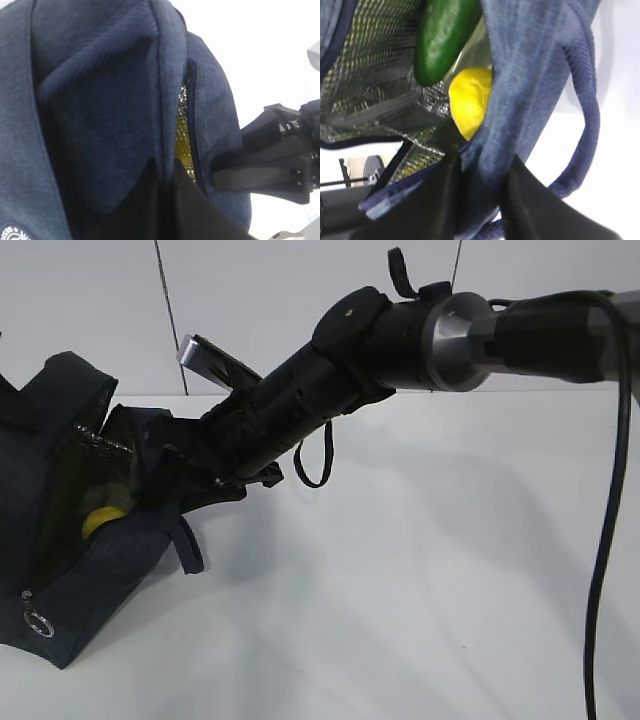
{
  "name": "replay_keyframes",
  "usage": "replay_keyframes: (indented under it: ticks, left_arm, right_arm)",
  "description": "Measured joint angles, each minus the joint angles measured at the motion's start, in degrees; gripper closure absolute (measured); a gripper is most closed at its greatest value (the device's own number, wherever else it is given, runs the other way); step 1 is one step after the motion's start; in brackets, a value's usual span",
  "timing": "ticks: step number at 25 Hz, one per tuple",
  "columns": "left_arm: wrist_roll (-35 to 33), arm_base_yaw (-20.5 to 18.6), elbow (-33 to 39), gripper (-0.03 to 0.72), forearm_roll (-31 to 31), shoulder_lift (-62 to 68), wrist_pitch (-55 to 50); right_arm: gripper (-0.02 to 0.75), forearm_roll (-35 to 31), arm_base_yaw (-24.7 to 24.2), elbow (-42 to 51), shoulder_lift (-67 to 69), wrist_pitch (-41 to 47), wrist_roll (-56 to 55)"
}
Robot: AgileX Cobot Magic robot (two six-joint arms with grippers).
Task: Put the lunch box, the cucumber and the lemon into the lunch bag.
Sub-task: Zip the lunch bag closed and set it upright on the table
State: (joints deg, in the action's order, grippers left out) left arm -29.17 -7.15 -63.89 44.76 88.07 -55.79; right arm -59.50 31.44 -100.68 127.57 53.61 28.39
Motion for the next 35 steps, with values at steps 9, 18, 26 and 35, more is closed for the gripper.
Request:
replay_keyframes:
  ticks: [9,18,26,35]
  left_arm:
    - [0.0,0.0,0.0,0.694,-0.7,0.0,0.0]
    - [0.0,0.0,0.0,0.694,-3.2,0.0,-0.3]
    - [0.0,0.7,0.0,0.694,-4.1,0.0,-0.3]
    - [0.0,15.3,0.0,0.694,-3.7,0.0,4.5]
  right_arm:
    - [0.595,0.0,-0.9,0.0,0.0,2.8,3.3]
    - [0.727,1.0,-1.4,0.0,-0.2,4.5,6.0]
    - [0.728,15.3,-1.4,0.0,-7.9,0.9,3.9]
    - [0.729,31.5,-1.4,0.0,-12.3,1.0,-4.6]
